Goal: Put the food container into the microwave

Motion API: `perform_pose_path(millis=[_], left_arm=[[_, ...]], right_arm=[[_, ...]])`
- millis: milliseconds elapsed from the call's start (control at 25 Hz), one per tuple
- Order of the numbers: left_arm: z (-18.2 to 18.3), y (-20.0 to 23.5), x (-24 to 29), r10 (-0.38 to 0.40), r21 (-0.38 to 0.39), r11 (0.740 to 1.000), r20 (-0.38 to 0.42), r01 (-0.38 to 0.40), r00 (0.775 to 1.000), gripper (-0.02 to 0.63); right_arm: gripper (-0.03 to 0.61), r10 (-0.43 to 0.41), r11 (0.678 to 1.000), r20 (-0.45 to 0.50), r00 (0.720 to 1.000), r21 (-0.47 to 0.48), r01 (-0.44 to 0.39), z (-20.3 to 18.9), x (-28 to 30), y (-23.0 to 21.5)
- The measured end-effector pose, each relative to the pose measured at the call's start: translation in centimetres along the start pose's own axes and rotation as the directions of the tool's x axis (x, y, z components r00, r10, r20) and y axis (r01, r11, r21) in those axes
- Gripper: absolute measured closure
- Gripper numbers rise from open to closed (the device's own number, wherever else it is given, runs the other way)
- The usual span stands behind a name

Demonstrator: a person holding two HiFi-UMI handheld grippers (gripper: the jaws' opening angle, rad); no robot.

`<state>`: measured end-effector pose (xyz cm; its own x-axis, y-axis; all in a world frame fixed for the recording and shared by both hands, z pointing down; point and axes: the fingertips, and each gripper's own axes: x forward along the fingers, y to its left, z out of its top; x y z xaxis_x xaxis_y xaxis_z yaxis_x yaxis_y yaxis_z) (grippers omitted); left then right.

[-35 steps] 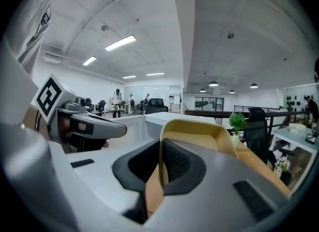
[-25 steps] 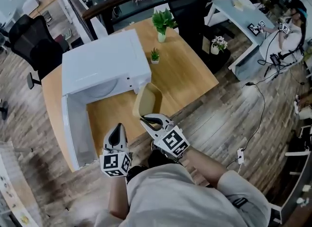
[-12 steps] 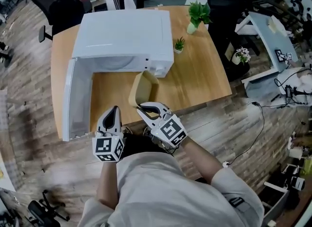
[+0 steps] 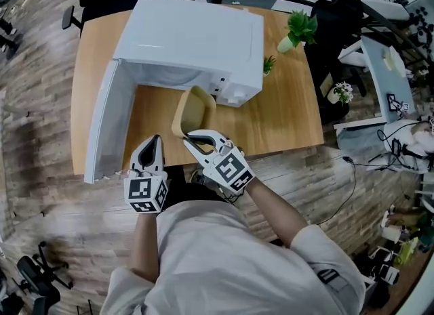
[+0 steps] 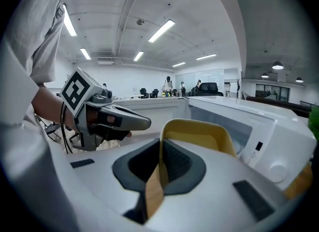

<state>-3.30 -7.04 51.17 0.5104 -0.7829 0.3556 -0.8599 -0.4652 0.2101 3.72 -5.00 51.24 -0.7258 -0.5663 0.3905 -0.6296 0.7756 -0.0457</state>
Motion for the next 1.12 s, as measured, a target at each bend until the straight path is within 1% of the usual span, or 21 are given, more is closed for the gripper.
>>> perform_pose_path(millis=[160, 280, 560, 840, 1120], left_arm=[[-0.6, 0.9, 0.3, 0.012, -0.022, 1.000, 0.000, -0.012, 1.000, 0.601], [-0.9, 2.1, 0.8, 0.015, -0.023, 1.000, -0.014, -0.015, 1.000, 0.601], [-1.7, 3.2, 2.7, -0.002, -0.036, 0.999, -0.053, 0.000, 0.999, 0.601], [-1.4, 5.2, 4.1, -0.003, -0.053, 0.999, -0.063, 0.000, 0.998, 0.601], [-2.2, 6.7, 4.7, 0.001, -0.072, 0.997, -0.082, -0.007, 0.997, 0.601]], right_arm=[[0.555, 0.017, 0.999, -0.029, 0.999, -0.035, -0.018, 0.0, 1.2, -0.3], [0.555, 0.021, 0.998, -0.043, 0.999, -0.052, -0.023, 0.2, 2.7, -0.6], [0.555, 0.032, 0.997, -0.084, 0.996, -0.066, -0.037, 0.1, 5.1, -1.9], [0.554, 0.030, 0.996, -0.141, 0.990, -0.078, -0.041, -0.5, 7.3, -3.3], [0.554, 0.033, 0.994, -0.182, 0.983, -0.100, -0.052, -0.7, 9.2, -4.0]])
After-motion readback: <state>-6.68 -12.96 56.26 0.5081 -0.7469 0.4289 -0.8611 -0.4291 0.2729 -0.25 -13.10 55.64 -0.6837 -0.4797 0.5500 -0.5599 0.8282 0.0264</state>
